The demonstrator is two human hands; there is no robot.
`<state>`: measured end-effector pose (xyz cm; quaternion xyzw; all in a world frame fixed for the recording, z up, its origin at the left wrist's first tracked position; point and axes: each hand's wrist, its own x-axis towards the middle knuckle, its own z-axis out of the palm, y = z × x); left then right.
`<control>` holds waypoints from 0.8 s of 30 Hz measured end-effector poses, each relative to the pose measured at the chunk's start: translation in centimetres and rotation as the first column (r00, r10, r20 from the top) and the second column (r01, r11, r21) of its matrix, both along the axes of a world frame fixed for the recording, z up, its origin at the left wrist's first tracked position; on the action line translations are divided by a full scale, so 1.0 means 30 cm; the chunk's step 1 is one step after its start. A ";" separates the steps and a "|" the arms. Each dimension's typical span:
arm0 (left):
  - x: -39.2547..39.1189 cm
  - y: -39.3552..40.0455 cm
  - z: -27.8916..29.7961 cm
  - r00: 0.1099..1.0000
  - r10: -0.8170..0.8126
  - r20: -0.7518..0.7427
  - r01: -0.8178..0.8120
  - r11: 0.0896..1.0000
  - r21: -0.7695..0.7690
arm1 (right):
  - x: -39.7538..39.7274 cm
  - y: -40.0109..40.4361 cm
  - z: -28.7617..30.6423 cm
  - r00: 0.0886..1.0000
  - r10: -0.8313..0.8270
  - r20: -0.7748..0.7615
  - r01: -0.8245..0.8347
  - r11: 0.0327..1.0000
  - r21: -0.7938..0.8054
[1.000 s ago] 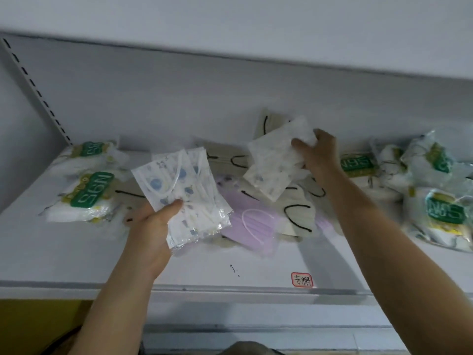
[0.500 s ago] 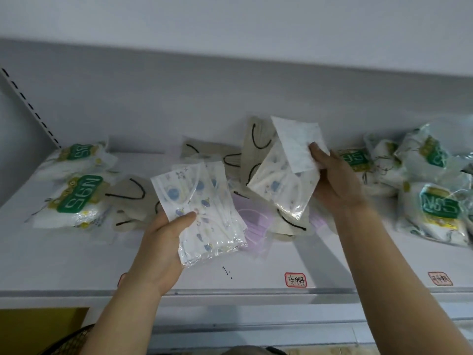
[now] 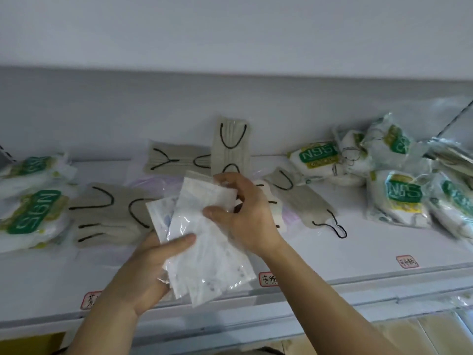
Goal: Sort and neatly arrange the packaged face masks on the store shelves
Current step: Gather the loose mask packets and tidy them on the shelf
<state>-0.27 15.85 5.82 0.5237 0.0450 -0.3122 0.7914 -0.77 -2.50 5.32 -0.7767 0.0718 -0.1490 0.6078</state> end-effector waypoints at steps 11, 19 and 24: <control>0.137 0.330 -0.050 0.887 0.457 -0.067 -0.448 0.887 0.117 | 0.170 -0.186 -0.064 0.961 -0.004 -0.275 -0.185 0.730 -0.658; 0.166 0.352 -0.084 0.906 0.424 -0.017 -0.423 0.905 0.036 | 0.277 -0.253 -0.023 0.963 -0.172 0.205 0.266 0.711 -0.651; 0.195 0.363 -0.094 0.911 0.412 -0.029 -0.410 0.910 0.068 | 0.302 0.031 -0.035 0.850 0.457 -0.263 -0.492 0.509 -0.707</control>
